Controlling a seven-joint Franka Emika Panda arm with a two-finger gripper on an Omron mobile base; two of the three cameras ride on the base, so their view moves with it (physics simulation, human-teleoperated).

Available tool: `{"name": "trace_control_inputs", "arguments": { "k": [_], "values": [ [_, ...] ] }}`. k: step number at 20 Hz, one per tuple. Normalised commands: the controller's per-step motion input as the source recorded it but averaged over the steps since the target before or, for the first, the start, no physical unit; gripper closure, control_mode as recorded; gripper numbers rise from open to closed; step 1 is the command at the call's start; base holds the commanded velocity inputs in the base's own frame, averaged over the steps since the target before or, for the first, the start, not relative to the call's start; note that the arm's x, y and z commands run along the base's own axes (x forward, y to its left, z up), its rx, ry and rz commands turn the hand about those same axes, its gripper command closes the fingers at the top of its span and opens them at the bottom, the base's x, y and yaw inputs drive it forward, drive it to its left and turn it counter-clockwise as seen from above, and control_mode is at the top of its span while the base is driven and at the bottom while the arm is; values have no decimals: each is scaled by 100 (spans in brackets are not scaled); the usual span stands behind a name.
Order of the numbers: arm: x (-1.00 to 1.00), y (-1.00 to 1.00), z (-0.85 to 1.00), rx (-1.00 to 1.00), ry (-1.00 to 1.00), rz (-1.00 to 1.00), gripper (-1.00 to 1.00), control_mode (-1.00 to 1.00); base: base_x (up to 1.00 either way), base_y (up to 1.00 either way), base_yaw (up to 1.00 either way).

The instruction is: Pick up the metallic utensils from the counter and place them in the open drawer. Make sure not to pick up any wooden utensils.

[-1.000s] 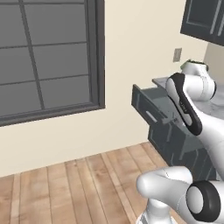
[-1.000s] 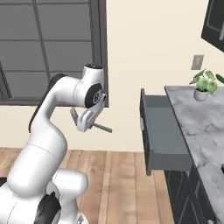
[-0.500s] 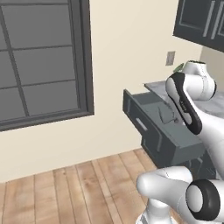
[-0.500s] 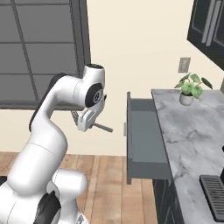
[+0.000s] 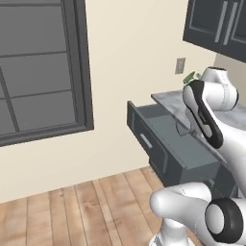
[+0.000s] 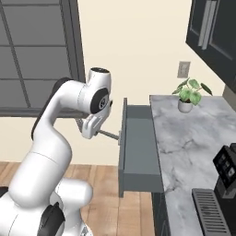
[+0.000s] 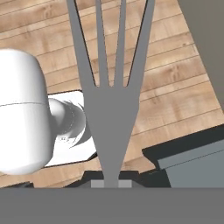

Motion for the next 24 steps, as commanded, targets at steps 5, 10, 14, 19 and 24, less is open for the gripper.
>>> {"name": "trace_control_inputs", "arguments": {
  "k": [5,10,14,19,24],
  "values": [
    [0,0,0,0,0,0,100,100,0,-41,-1],
    [0,0,0,0,0,0,100,100,0,-26,-5],
    [0,-13,-9,0,0,-4,100,-100,0,-4,-1],
    [20,-6,-32,0,0,-4,100,-100,0,0,0],
    [63,0,-39,9,-1,0,100,-100,0,0,0]
  ]
}}
